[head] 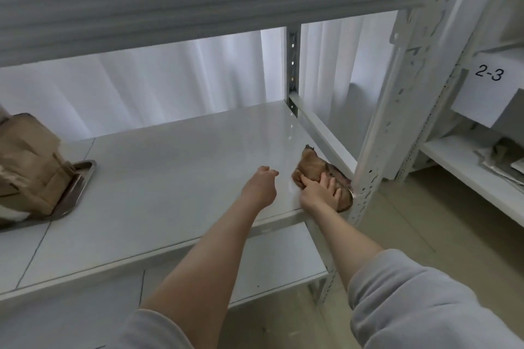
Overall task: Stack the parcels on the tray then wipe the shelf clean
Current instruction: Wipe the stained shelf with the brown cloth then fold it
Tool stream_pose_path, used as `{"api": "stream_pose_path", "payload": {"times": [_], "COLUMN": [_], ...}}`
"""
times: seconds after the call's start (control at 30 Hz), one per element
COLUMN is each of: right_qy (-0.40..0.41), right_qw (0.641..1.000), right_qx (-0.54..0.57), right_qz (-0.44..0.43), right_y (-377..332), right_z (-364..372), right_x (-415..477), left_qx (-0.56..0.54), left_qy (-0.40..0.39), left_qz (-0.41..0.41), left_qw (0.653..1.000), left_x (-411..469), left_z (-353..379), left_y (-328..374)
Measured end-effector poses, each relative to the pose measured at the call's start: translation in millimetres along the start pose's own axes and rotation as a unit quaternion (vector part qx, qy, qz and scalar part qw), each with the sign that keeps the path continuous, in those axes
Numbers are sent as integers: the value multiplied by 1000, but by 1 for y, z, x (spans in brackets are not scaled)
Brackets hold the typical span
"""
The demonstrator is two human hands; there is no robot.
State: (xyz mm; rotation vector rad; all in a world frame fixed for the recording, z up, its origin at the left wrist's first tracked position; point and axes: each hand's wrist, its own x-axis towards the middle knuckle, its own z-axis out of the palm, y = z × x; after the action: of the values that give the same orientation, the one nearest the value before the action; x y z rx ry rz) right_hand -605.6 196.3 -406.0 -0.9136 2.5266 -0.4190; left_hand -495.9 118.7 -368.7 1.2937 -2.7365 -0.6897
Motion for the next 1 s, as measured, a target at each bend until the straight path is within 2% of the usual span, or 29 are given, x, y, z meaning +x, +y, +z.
{"api": "stream_pose_path", "payload": {"times": [0.33,0.57,0.77,0.87,1.0], "right_qy": [-25,-89,-175,-186,-202], "right_qw": [994,965,947,946,933], "right_qx": [-4,29,104,108,84], "right_qz": [-107,-245,-247,-243,-286], "right_y": [-78,-147,-219,-255,-297], "right_z": [71,116,163,182,212], "right_x": [-94,-142,-175,-185,-201], "left_qx": [-11,-19,-21,-25,-39], "left_qy": [34,41,60,72,90], "left_qz": [-85,-145,-213,-243,-271], "left_qw": [996,988,975,967,957], "left_x": [-86,-139,-187,-203,-220], "left_z": [-21,-51,-79,-91,-105], "left_y": [-74,-150,-235,-272,-314]}}
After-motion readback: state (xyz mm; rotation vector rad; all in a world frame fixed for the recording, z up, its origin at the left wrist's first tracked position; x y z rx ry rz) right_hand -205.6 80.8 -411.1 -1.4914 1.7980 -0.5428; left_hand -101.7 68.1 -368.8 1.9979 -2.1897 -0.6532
